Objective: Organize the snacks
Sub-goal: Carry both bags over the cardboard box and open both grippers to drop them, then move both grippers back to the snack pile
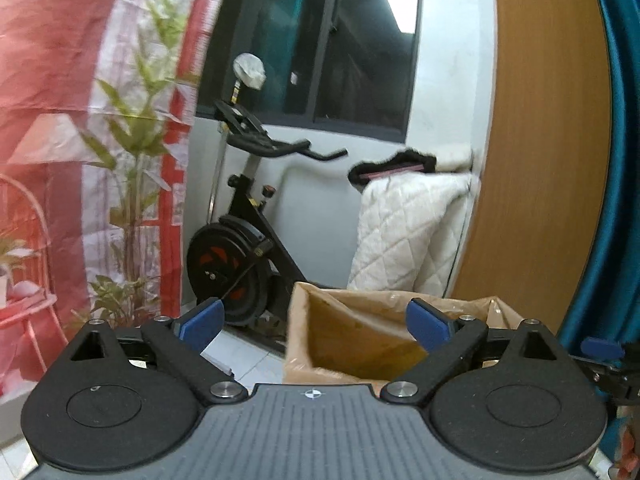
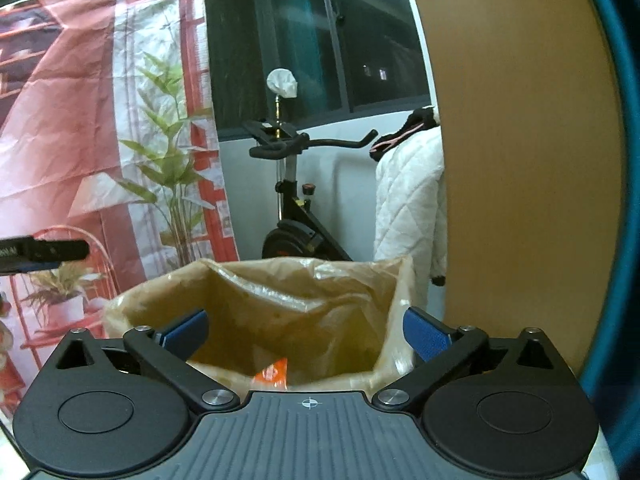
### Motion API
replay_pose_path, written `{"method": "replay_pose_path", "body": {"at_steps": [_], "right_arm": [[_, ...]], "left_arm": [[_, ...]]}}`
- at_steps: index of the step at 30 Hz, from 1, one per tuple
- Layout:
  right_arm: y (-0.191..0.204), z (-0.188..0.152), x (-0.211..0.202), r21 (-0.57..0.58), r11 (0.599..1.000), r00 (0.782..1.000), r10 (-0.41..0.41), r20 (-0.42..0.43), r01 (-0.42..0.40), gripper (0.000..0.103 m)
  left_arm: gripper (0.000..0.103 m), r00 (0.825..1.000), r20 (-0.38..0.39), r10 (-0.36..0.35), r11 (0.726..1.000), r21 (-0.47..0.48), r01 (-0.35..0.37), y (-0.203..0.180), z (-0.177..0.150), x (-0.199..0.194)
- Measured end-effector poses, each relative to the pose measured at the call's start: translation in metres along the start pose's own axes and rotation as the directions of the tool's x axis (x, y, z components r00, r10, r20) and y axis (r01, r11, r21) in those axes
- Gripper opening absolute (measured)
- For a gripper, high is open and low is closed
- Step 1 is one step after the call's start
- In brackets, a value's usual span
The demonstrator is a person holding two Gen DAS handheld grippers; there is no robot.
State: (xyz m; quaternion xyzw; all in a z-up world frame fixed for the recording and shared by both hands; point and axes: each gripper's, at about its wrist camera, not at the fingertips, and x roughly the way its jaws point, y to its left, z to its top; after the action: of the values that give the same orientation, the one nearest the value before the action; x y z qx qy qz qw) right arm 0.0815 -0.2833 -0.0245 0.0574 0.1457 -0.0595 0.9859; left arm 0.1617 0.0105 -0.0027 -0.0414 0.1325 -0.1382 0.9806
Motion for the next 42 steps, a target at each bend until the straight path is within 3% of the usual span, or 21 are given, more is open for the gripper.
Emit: {"method": "replay_pose_path", "body": {"at_steps": [5, 11, 19, 28, 38, 42], "right_arm": [[-0.014, -0.024, -0.037, 0.100, 0.993, 0.998, 0.069, 0.013, -0.070, 0.102], [-0.028, -0.057, -0.070, 0.169, 0.985, 0.999, 0.010, 0.052, -0.019, 0.103], [-0.025, -0.114, -0.085, 0.145, 0.986, 0.996, -0.076, -0.044, 0.081, 0.103], [0.013, -0.154, -0.081, 0.096, 0.992, 0.986, -0.061, -0.157, 0.077, 0.102], [0.069, -0.128, -0.055, 0.045, 0.999, 0.986, 0.033, -0.162, -0.026, 0.102], [0.102, -0.121, -0.033, -0.024, 0.995, 0.980, 0.087, -0.181, -0.093, 0.099]], "left_arm": [[0.100, 1.000, -0.007, 0.021, 1.000, -0.011, -0.021, 0.014, -0.020, -0.034], [0.100, 0.994, -0.056, 0.094, 0.995, -0.027, -0.096, 0.023, -0.044, -0.058], [0.097, 0.989, -0.132, 0.069, 0.997, -0.033, -0.074, 0.016, -0.084, -0.072], [0.094, 0.977, -0.207, 0.047, 0.999, -0.014, -0.051, 0.020, -0.108, -0.072], [0.092, 0.975, -0.222, 0.010, 1.000, 0.029, -0.003, 0.055, -0.078, -0.074], [0.090, 0.967, -0.252, -0.041, 0.996, 0.070, 0.061, 0.071, -0.076, -0.073]]}}
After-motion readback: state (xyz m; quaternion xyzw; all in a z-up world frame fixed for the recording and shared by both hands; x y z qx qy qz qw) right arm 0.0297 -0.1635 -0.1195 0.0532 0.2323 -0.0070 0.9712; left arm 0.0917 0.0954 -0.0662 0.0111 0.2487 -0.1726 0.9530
